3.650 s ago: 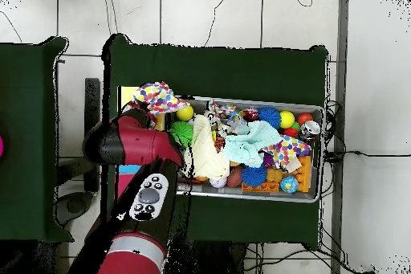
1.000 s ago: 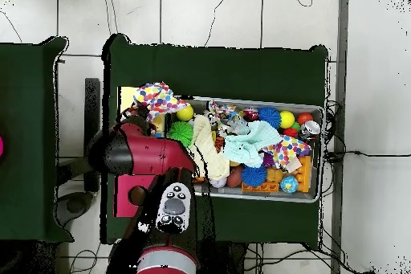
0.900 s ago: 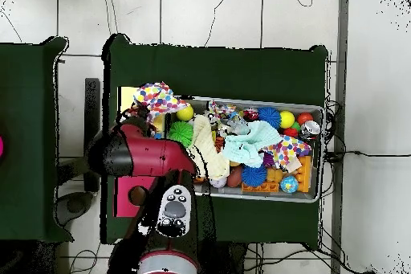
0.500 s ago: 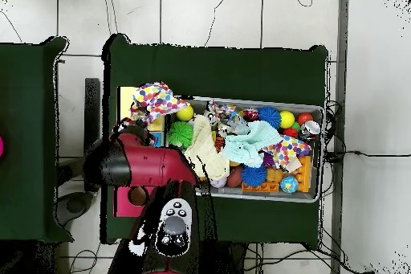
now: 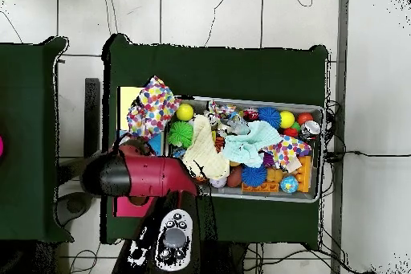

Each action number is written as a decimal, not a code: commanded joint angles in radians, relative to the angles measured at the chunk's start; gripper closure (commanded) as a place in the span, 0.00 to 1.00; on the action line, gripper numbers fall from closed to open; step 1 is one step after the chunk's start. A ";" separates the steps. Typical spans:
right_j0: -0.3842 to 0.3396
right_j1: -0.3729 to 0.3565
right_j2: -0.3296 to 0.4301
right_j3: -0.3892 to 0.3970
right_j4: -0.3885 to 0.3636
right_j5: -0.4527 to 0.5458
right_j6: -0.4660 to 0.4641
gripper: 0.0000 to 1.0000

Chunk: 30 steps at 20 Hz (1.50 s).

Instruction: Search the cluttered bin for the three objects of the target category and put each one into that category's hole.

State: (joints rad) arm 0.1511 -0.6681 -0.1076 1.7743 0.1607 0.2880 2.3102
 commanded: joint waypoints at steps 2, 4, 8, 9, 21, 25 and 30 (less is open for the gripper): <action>0.002 -0.048 -0.015 0.106 -0.097 0.224 -0.004 1.00; -0.018 -0.071 0.000 0.113 -0.097 0.238 -0.002 1.00; -0.018 0.028 0.027 0.094 -0.099 0.137 0.045 1.00; -0.012 0.071 0.026 0.071 -0.098 0.111 0.061 1.00; 0.091 0.422 -0.083 -0.243 -0.026 0.042 0.153 1.00; 0.097 0.430 -0.096 -0.260 -0.027 0.080 0.134 1.00; 0.100 0.433 -0.096 -0.267 -0.039 0.085 0.117 0.00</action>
State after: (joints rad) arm 0.2790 -0.4451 -0.2383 1.5813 0.1196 0.3768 2.3100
